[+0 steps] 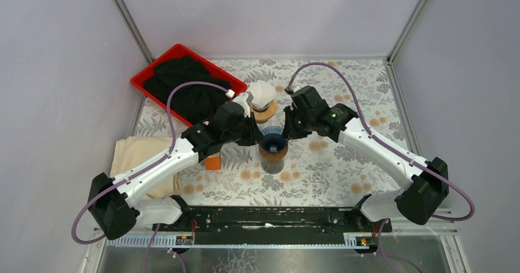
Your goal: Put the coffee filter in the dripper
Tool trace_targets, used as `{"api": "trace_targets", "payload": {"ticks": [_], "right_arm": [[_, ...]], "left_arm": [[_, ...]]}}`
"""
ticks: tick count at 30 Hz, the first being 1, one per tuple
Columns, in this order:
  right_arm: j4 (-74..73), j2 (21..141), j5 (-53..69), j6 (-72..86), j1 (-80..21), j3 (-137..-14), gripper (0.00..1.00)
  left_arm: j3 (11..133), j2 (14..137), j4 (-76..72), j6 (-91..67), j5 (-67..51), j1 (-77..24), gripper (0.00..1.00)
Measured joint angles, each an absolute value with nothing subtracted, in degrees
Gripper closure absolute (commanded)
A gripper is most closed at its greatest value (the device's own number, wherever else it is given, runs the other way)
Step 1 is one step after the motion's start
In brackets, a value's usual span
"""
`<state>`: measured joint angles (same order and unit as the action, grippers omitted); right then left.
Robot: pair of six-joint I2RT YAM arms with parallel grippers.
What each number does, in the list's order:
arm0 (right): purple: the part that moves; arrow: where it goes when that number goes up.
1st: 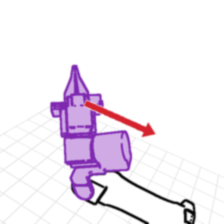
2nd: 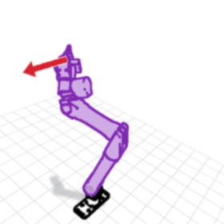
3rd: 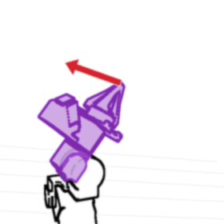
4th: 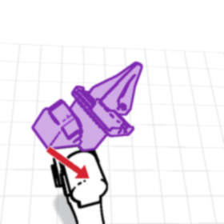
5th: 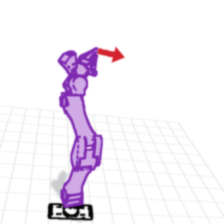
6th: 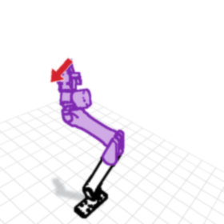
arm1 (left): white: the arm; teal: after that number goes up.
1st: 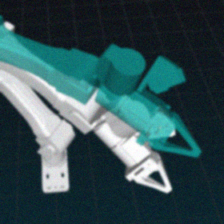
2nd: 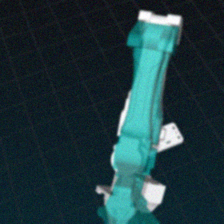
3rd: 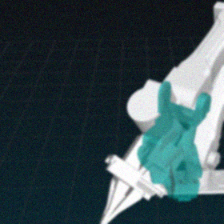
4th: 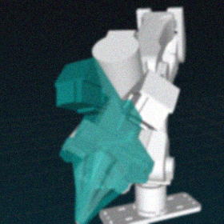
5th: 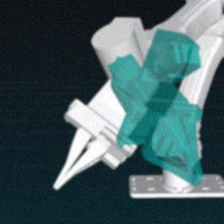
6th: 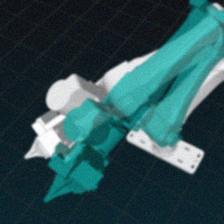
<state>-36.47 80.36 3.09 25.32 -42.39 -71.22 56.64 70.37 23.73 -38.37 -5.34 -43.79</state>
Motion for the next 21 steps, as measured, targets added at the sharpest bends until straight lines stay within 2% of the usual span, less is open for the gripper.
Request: {"api": "trace_targets", "payload": {"ticks": [4, 10, 16, 21], "right_arm": [[-35.97, 80.27, 2.79, 25.30, -42.46, -70.74, 1.00], [-36.10, 79.57, 2.42, 25.17, -42.65, -71.11, 0.96], [-36.91, 79.48, 2.20, 25.15, -43.57, -71.55, 0.92], [-38.72, 79.44, 0.54, 25.17, -43.90, -72.38, 0.84]], "left_arm": [[56.01, 69.97, 22.98, -38.50, -3.25, -44.95, 0.84], [55.90, 69.56, 22.98, -38.44, -1.87, -45.89, 0.68], [59.48, 70.89, 28.42, -36.69, -0.58, -47.51, 0.58], [64.25, 71.22, 31.18, -35.14, 1.34, -47.22, 0.48]]}}
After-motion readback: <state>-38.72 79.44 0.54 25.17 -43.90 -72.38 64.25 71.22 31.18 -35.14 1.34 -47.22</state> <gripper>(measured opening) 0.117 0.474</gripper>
